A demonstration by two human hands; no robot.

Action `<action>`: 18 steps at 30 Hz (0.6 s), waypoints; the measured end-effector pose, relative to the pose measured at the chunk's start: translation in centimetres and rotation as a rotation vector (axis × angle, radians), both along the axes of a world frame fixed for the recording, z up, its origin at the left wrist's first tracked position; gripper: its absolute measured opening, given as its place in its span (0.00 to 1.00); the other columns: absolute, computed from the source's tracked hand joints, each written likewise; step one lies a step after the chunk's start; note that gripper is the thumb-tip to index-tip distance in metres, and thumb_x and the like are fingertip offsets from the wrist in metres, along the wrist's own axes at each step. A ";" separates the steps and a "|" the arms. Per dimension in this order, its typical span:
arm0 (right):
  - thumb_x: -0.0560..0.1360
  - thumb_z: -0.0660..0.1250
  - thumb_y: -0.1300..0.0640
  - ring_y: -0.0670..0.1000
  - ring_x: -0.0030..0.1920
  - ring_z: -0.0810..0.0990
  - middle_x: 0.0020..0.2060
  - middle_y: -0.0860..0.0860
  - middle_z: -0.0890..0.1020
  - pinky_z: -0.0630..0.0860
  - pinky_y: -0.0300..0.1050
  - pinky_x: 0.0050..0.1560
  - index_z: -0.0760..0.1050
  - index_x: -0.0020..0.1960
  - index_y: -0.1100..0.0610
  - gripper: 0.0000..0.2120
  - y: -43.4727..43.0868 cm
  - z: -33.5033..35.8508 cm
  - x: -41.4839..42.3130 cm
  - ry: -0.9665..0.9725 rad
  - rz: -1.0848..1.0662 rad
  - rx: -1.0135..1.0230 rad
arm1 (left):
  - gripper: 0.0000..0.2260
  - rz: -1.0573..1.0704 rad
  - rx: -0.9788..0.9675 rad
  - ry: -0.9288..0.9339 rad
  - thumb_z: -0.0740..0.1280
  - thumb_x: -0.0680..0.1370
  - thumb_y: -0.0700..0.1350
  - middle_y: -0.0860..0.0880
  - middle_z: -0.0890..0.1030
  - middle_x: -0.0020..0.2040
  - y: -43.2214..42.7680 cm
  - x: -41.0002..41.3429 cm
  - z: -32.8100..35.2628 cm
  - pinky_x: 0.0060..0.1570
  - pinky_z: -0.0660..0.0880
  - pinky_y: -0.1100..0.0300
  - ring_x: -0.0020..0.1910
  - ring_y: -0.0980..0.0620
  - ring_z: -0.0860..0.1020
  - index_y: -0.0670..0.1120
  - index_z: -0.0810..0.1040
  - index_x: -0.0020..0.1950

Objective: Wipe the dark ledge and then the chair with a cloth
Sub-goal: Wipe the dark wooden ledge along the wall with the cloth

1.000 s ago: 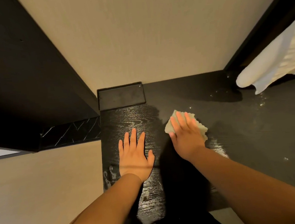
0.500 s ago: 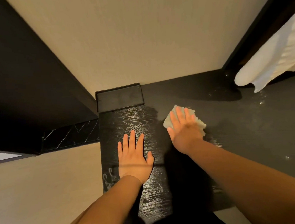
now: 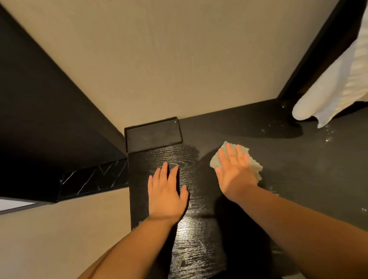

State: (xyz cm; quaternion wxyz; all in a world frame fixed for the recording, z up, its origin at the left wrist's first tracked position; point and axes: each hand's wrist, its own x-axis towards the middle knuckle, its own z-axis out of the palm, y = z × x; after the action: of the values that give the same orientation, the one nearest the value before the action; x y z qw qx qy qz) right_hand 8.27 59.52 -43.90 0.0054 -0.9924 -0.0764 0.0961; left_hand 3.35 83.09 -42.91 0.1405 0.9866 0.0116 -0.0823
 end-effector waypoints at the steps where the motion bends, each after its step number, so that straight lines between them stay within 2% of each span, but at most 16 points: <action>1: 0.84 0.44 0.44 0.65 0.81 0.51 0.83 0.58 0.53 0.49 0.63 0.80 0.52 0.83 0.56 0.31 1.0 -0.4 -0.2 -0.007 0.038 0.041 | 0.31 0.004 -0.001 -0.002 0.57 0.80 0.60 0.45 0.58 0.85 0.2 1.1 -0.1 0.82 0.51 0.41 0.83 0.42 0.55 0.53 0.63 0.83; 3: 0.85 0.49 0.46 0.66 0.81 0.53 0.82 0.59 0.56 0.54 0.65 0.78 0.58 0.82 0.58 0.29 2.2 -1.3 -0.6 -0.021 0.285 0.102 | 0.30 0.004 0.003 0.013 0.60 0.82 0.58 0.44 0.57 0.85 0.6 3.0 -0.2 0.82 0.50 0.41 0.84 0.41 0.53 0.52 0.62 0.83; 5: 0.87 0.48 0.48 0.66 0.80 0.54 0.81 0.60 0.58 0.53 0.66 0.77 0.61 0.81 0.60 0.26 1.5 -1.7 0.0 -0.025 0.583 0.044 | 0.29 0.016 0.003 0.003 0.62 0.83 0.57 0.43 0.58 0.85 0.9 4.6 -0.4 0.82 0.50 0.42 0.84 0.41 0.53 0.50 0.63 0.83; 6: 0.87 0.47 0.49 0.66 0.80 0.55 0.81 0.60 0.58 0.53 0.65 0.78 0.61 0.80 0.60 0.26 0.8 -1.5 0.7 -0.029 0.659 0.014 | 0.29 0.030 -0.003 -0.003 0.62 0.83 0.56 0.43 0.59 0.84 1.1 5.2 -0.3 0.82 0.50 0.42 0.84 0.41 0.54 0.50 0.64 0.83; 7: 0.86 0.47 0.48 0.65 0.80 0.56 0.81 0.60 0.58 0.54 0.64 0.78 0.61 0.80 0.59 0.27 0.2 -0.9 1.4 -0.033 0.643 0.004 | 0.29 0.037 -0.007 0.000 0.62 0.83 0.56 0.42 0.60 0.84 1.3 5.6 -0.4 0.82 0.51 0.42 0.83 0.40 0.55 0.49 0.64 0.82; 10: 0.83 0.47 0.45 0.63 0.80 0.54 0.82 0.58 0.55 0.54 0.60 0.79 0.55 0.82 0.57 0.31 -1.2 -0.1 3.7 0.022 0.320 -0.026 | 0.29 0.004 0.014 -0.019 0.60 0.83 0.57 0.41 0.63 0.82 2.0 5.9 -1.0 0.81 0.54 0.42 0.82 0.39 0.58 0.47 0.65 0.82; 13: 0.83 0.54 0.47 0.63 0.81 0.49 0.82 0.57 0.51 0.50 0.60 0.80 0.53 0.83 0.55 0.31 1.0 0.8 4.6 0.057 0.085 0.054 | 0.31 -0.017 0.037 -0.047 0.56 0.81 0.59 0.42 0.62 0.83 2.4 5.5 -1.6 0.81 0.55 0.42 0.82 0.40 0.58 0.48 0.64 0.83; 14: 0.81 0.57 0.49 0.63 0.80 0.52 0.80 0.57 0.55 0.51 0.60 0.80 0.58 0.81 0.54 0.30 1.9 1.1 4.3 0.029 0.113 0.071 | 0.32 -0.010 0.043 -0.042 0.56 0.81 0.60 0.43 0.62 0.83 2.4 5.5 -1.7 0.81 0.55 0.42 0.82 0.41 0.57 0.48 0.64 0.83; 16: 0.79 0.60 0.51 0.61 0.77 0.57 0.76 0.55 0.61 0.55 0.60 0.78 0.65 0.77 0.53 0.27 2.7 0.9 3.1 -0.015 0.349 0.057 | 0.33 0.011 0.051 -0.034 0.56 0.79 0.61 0.44 0.62 0.83 2.2 5.6 -1.9 0.82 0.54 0.43 0.82 0.42 0.57 0.49 0.65 0.82; 18: 0.83 0.56 0.46 0.58 0.82 0.51 0.81 0.51 0.55 0.50 0.58 0.81 0.58 0.81 0.52 0.29 1.7 0.3 2.4 0.043 0.529 0.145 | 0.33 0.013 0.054 -0.028 0.55 0.78 0.61 0.44 0.62 0.83 2.2 5.6 -1.9 0.82 0.53 0.44 0.82 0.42 0.57 0.50 0.65 0.82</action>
State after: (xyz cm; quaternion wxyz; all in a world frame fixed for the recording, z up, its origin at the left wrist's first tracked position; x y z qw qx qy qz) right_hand 10.64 61.26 -43.61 0.0526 -0.9327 -0.3395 0.1096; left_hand 8.99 85.28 -44.84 0.1147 0.9910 0.0184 -0.0672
